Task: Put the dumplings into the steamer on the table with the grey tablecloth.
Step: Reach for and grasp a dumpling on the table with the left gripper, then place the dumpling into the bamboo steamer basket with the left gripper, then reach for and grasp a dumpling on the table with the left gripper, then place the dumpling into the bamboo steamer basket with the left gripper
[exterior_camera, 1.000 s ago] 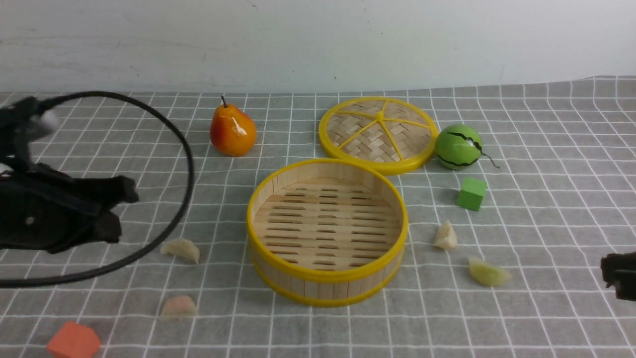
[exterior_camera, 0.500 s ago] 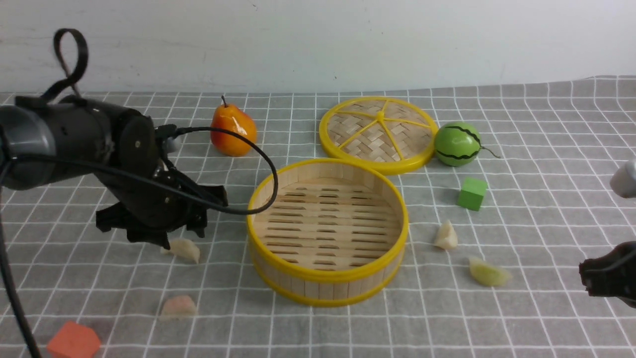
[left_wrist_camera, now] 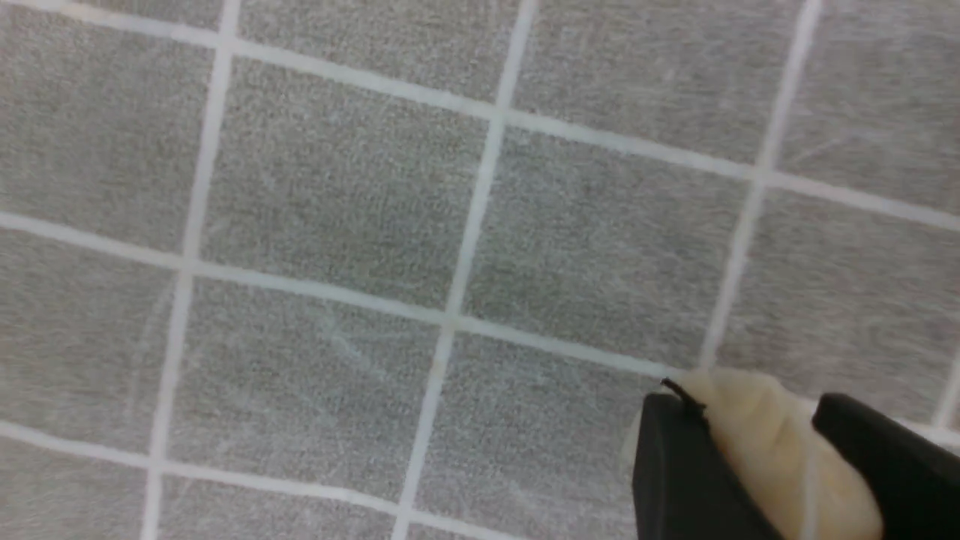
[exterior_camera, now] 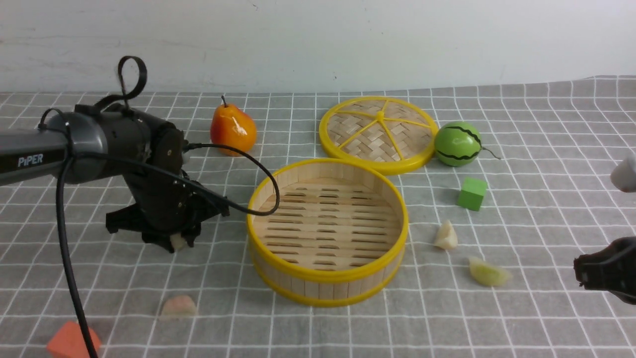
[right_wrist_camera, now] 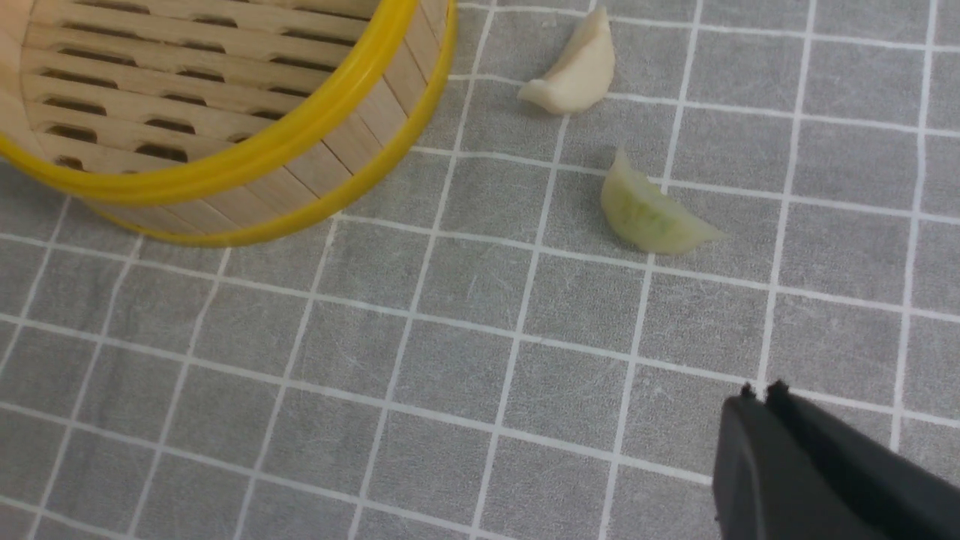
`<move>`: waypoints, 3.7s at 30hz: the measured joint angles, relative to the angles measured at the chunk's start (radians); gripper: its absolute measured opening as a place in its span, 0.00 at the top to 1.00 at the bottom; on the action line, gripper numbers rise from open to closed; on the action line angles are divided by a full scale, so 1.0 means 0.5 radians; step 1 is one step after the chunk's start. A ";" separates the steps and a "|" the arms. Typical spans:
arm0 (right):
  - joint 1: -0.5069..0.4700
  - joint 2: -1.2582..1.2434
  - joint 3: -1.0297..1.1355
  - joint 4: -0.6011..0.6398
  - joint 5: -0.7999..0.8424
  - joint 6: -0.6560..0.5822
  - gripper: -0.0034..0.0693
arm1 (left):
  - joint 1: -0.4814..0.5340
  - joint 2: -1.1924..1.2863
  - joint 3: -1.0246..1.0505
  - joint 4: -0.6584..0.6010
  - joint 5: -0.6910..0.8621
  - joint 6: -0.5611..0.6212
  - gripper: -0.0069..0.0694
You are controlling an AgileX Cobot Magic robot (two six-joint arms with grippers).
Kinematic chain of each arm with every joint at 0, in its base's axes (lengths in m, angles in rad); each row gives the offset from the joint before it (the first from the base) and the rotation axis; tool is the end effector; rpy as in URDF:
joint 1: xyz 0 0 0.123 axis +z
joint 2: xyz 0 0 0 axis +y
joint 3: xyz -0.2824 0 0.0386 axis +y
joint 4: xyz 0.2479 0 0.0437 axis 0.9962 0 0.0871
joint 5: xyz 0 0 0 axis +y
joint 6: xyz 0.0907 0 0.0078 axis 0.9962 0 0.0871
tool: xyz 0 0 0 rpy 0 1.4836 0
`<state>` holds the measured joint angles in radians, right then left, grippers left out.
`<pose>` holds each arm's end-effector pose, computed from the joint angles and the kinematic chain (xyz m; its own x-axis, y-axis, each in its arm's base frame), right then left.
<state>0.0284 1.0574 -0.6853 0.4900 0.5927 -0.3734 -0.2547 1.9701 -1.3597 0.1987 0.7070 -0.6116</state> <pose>0.2007 0.0297 0.2742 -0.7398 0.0206 -0.6725 -0.1747 0.9594 0.2216 0.3943 -0.0906 0.1771 -0.9065 -0.2187 -0.3611 -0.2175 0.9751 -0.0444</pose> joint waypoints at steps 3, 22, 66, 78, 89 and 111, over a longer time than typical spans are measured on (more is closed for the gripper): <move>0.000 0.000 0.000 0.002 0.000 0.000 0.95 | -0.001 -0.120 -0.026 -0.024 0.002 0.044 0.63; 0.000 0.022 0.000 0.009 -0.009 -0.038 0.95 | -0.536 0.185 -0.180 0.212 -0.803 0.837 0.60; 0.000 0.023 -0.002 0.414 0.136 -0.404 0.94 | -0.441 -0.293 0.579 0.353 0.174 0.758 0.69; 0.000 0.023 -0.002 0.420 0.115 -0.412 0.93 | -0.439 -0.548 0.097 -0.409 0.126 0.607 0.68; 0.000 0.023 0.082 0.434 0.024 -0.427 0.92 | -0.491 -0.019 -0.301 -0.559 0.106 0.794 0.68; 0.219 0.909 -0.764 0.357 0.208 -0.183 0.40 | -0.612 -0.651 -0.679 -0.160 0.702 0.807 0.60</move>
<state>0.1381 1.5117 -1.0674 0.6684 0.6966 -0.4650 -0.5608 1.6447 -1.6991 0.1187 1.0582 -0.2080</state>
